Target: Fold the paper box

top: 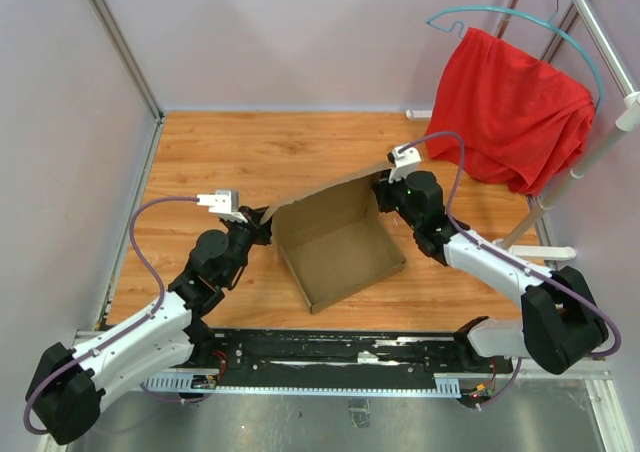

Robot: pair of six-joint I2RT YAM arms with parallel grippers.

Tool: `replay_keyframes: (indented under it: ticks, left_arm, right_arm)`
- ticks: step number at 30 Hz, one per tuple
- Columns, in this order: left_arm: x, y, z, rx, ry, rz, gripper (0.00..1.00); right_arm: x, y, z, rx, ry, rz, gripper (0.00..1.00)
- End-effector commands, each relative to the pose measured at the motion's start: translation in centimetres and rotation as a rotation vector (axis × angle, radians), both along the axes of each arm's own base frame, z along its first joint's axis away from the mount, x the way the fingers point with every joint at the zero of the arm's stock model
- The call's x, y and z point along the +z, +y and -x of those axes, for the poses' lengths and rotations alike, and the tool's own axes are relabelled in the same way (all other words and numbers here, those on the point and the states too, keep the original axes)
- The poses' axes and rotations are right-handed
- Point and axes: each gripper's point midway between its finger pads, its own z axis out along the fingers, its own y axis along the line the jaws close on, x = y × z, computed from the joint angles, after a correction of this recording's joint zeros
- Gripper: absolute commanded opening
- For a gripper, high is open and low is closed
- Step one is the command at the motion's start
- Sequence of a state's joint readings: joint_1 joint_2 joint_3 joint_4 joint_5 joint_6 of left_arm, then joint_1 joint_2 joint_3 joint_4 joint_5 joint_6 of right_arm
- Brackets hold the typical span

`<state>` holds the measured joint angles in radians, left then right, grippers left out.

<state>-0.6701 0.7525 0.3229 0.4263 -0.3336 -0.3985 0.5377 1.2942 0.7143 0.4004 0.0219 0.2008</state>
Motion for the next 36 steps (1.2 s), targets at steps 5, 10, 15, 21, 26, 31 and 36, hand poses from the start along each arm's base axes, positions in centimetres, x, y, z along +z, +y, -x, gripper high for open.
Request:
replay_keyframes:
  ticks: [5, 10, 15, 21, 26, 31, 36]
  left_arm:
    - [-0.9, -0.6, 1.1, -0.056, 0.001, 0.043, 0.14]
    - [1.4, 0.0, 0.2, -0.006, -0.066, 0.027, 0.14]
    - [3.2, -0.8, -1.6, 0.017, -0.103, 0.006, 0.14]
    - [5.5, -3.1, -4.4, 0.008, -0.148, -0.016, 0.15]
    - [6.5, -4.9, -6.8, 0.007, -0.163, -0.04, 0.16]
    - [4.1, -5.0, -6.7, 0.002, -0.123, -0.04, 0.15]
    - [1.5, -4.4, -5.6, -0.007, -0.082, -0.025, 0.15]
  right_arm:
    - [0.8, -0.2, 1.0, -0.063, -0.045, 0.003, 0.01]
    - [1.7, -0.9, 0.9, -0.117, -0.072, -0.027, 0.01]
    - [2.7, -1.8, 0.9, -0.171, -0.094, -0.048, 0.01]
    - [2.6, -3.8, 1.2, -0.28, -0.102, -0.091, 0.01]
    - [1.4, -5.8, 1.3, -0.414, -0.086, -0.134, 0.01]
    - [0.7, -5.6, 1.5, -0.41, -0.084, -0.125, 0.01]
    - [0.1, -4.8, 2.9, -0.383, -0.107, -0.106, 0.01]
